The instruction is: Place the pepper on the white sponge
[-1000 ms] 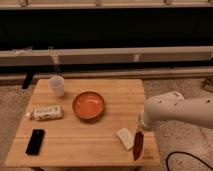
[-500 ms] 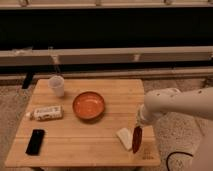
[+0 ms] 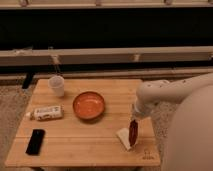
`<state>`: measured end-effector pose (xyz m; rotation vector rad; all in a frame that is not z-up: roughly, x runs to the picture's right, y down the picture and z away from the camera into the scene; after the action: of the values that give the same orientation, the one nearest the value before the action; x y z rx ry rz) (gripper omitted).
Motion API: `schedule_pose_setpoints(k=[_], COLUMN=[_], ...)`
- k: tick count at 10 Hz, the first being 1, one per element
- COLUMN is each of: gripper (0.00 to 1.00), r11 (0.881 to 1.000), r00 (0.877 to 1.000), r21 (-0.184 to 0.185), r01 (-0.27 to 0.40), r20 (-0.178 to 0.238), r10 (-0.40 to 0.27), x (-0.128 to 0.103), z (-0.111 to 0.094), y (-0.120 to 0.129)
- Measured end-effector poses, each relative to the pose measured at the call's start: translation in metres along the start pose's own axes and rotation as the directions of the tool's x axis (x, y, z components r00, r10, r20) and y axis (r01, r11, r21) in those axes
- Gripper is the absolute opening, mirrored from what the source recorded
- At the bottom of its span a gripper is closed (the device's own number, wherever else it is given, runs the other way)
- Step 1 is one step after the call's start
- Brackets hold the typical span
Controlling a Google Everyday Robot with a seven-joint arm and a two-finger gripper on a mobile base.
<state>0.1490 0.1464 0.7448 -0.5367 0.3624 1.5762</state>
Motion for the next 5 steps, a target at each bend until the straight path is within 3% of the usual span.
schedule_pose_setpoints(k=[1, 3, 5], gripper=[0.00, 0.11, 0.35], r11=[1.000, 1.000, 1.000], r00=[1.000, 0.999, 0.997], r21=[0.000, -0.006, -0.021], r01=[-0.003, -0.004, -0.005], r20=[-0.008, -0.041, -0.080], r10=[0.003, 0.004, 0.003], x=[0.000, -0.003, -0.005], z=[0.002, 0.017, 0.036], y=[-0.001, 0.004, 0.009])
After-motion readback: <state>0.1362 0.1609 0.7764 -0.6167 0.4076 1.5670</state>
